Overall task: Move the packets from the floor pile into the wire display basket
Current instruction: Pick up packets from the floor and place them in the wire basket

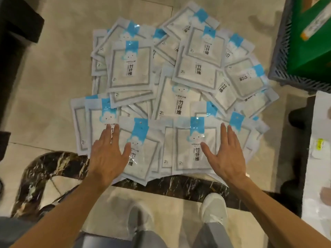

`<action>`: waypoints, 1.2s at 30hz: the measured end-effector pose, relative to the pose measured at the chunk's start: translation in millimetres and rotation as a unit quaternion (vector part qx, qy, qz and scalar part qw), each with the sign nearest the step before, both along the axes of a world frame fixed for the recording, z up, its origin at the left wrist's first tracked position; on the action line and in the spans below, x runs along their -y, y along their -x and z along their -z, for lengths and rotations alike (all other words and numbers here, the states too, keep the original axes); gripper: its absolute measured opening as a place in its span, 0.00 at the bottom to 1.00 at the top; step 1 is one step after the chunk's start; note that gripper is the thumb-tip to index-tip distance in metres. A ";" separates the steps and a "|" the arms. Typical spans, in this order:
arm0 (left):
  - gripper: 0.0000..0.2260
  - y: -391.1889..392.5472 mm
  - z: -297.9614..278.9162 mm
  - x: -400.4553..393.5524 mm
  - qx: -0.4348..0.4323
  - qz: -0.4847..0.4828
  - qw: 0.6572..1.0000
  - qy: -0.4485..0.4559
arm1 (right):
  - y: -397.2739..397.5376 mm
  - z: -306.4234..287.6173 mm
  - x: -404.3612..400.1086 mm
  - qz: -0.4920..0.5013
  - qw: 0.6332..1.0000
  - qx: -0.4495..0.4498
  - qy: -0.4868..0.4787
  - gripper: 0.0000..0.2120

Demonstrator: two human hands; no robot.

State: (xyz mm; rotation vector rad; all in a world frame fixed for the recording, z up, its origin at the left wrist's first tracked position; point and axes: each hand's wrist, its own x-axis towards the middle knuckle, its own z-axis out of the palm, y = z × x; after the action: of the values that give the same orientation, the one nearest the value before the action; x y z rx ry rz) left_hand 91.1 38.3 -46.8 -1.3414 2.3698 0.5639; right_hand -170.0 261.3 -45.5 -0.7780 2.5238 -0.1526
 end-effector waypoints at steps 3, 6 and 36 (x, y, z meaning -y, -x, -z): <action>0.39 -9.6 60.6 1.0 -0.004 -0.018 0.999 -0.030 | -2.4 60.0 1.1 0.034 0.999 -0.002 0.007 0.51; 0.45 -19.8 105.6 -4.6 -0.010 -0.035 0.997 -0.070 | -9.6 104.5 -4.4 0.065 0.998 -0.002 0.006 0.59; 0.12 -11.6 -33.8 5.4 -0.347 -0.419 0.769 -0.335 | 45.8 -41.6 15.8 0.216 0.894 0.306 0.245 0.11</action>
State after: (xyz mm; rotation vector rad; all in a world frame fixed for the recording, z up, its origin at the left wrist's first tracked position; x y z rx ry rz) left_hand 102.8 32.9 -12.9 -1.9415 1.4588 2.2289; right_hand -215.8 245.5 -4.0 -0.2450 2.0051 -1.0436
